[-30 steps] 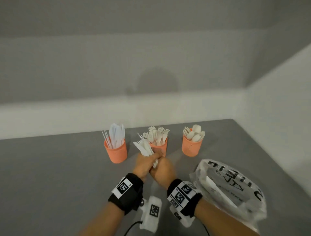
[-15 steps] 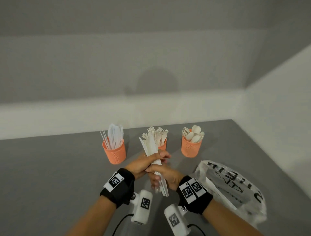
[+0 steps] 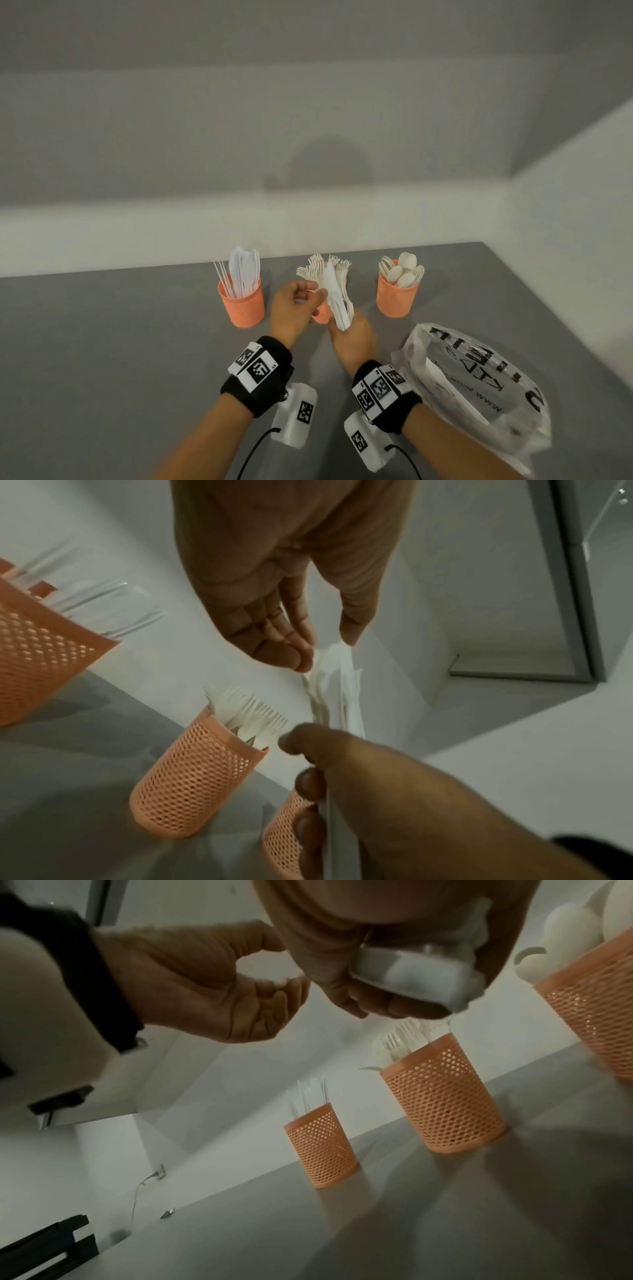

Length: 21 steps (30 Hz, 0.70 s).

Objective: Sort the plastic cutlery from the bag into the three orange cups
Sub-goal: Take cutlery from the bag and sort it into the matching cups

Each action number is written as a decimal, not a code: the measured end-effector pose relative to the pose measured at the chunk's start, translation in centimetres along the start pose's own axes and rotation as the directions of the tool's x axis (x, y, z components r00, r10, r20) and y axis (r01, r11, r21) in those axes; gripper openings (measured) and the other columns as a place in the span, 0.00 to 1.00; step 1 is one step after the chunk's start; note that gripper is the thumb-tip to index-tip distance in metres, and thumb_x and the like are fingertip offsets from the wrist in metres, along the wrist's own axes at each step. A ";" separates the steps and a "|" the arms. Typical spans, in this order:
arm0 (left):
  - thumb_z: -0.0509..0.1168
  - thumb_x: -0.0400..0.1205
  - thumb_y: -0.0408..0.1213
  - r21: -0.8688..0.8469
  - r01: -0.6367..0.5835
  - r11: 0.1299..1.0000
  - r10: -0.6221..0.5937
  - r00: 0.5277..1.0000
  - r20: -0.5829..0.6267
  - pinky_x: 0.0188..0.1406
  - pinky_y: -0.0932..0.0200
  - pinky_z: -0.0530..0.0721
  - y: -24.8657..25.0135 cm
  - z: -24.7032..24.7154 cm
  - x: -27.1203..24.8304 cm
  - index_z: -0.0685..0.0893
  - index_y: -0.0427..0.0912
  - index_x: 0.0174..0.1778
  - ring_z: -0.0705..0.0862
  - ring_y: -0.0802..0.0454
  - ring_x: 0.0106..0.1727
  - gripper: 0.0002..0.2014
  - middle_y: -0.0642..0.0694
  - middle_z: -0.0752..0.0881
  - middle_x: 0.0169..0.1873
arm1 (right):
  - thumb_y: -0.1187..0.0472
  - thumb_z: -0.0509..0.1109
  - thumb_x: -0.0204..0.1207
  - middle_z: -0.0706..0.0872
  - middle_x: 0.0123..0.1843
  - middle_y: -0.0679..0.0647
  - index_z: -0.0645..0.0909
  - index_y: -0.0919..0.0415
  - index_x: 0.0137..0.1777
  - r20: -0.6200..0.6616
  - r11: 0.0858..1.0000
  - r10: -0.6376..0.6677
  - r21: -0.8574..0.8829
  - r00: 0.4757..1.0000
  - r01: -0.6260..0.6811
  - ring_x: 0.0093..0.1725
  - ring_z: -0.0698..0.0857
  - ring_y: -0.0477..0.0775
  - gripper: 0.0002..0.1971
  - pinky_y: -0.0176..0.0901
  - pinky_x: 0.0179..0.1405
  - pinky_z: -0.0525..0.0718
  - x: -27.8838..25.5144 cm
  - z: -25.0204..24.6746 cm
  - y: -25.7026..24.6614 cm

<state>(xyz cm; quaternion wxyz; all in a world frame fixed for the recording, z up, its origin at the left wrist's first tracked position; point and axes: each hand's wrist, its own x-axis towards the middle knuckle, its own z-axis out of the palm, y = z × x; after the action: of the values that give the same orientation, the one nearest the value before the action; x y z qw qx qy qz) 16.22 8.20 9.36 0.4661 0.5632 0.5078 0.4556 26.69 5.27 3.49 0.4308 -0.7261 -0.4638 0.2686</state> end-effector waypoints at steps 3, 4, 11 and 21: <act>0.74 0.74 0.39 0.074 0.038 0.997 -0.038 0.999 0.001 0.24 0.67 0.80 -0.5 1.6 -0.1 0.81 0.39 0.45 0.82 0.52 0.31 0.11 0.44 0.84 0.35 | 0.51 0.65 0.75 0.88 0.51 0.56 0.79 0.57 0.61 -0.023 0.999 -0.031 -0.015 0.999 0.031 0.52 0.86 0.61 0.17 0.50 0.49 0.83 0.2 0.4 -0.1; 0.75 0.73 0.41 0.103 0.039 0.994 -0.038 0.999 -0.012 0.27 0.64 0.80 -0.7 2.1 -0.1 0.80 0.40 0.43 0.81 0.51 0.31 0.12 0.45 0.84 0.34 | 0.50 0.64 0.75 0.88 0.52 0.56 0.78 0.56 0.61 -0.034 0.999 -0.030 -0.013 0.999 0.029 0.52 0.86 0.61 0.17 0.52 0.50 0.84 0.2 0.5 -0.1; 0.69 0.76 0.36 0.255 0.034 0.966 -0.029 0.999 -0.023 0.42 0.46 0.84 -0.8 3.5 0.2 0.72 0.45 0.29 0.82 0.43 0.35 0.13 0.46 0.79 0.28 | 0.47 0.64 0.71 0.87 0.51 0.55 0.77 0.53 0.60 0.007 0.998 0.046 -0.038 0.999 -0.046 0.51 0.86 0.62 0.20 0.58 0.52 0.85 0.1 0.6 0.5; 0.51 0.84 0.34 0.240 0.077 0.968 -0.074 0.997 -0.023 0.52 0.40 0.85 -0.4 3.4 1.3 0.79 0.31 0.49 0.86 0.35 0.46 0.13 0.33 0.86 0.43 | 0.55 0.71 0.69 0.87 0.48 0.48 0.80 0.47 0.58 0.170 0.992 -0.011 0.127 0.985 -0.011 0.52 0.86 0.55 0.16 0.47 0.49 0.84 1.2 0.1 0.9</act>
<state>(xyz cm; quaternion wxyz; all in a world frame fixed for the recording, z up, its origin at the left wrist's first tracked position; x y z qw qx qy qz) 19.58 9.35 8.54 0.4081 0.5927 0.5834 0.3766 27.54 6.22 2.68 0.4349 -0.6716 -0.4808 0.3587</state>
